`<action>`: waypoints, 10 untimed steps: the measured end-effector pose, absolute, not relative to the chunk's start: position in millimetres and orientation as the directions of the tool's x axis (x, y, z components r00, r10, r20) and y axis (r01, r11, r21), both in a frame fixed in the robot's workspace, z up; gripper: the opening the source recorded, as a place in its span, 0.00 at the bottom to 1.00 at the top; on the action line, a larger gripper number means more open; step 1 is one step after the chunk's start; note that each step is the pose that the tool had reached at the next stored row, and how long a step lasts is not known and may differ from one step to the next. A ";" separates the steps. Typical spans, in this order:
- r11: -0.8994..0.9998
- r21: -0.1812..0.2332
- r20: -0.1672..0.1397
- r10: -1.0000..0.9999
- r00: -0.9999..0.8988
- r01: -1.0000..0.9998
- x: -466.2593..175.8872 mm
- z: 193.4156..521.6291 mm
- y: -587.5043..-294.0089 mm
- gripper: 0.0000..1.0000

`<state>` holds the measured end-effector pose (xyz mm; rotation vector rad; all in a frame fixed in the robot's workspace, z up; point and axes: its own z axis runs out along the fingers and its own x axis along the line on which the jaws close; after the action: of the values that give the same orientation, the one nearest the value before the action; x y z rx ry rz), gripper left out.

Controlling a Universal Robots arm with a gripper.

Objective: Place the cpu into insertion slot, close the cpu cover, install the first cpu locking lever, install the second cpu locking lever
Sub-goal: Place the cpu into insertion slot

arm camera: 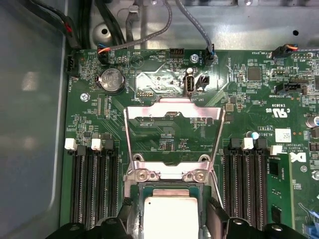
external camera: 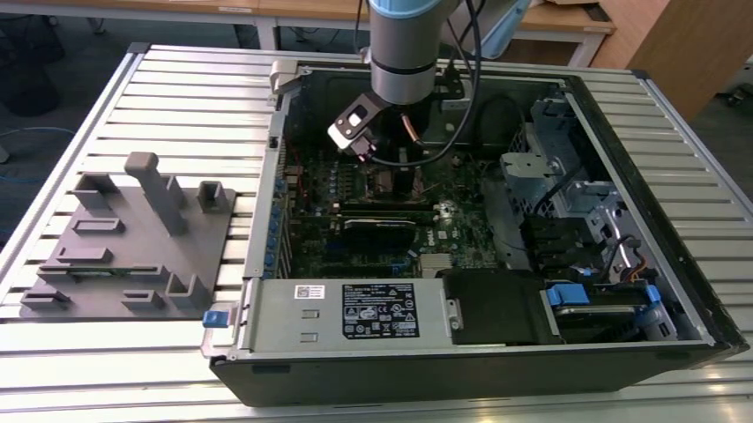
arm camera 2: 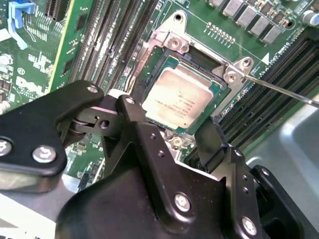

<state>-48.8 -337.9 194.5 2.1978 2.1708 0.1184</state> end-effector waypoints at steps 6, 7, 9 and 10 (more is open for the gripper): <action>-0.013 0.090 0.019 1.000 0.011 0.996 -48.8 203.3 -337.9 0.67; -0.013 0.089 0.019 1.000 0.012 0.996 -48.8 204.5 -337.9 0.67; -0.013 0.089 0.019 1.000 0.011 0.996 -48.8 206.1 -337.9 0.67; -0.013 0.090 0.020 1.000 0.011 0.996 -48.8 206.0 -337.8 0.67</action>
<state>-48.8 -337.8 206.0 2.1979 2.1708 0.1191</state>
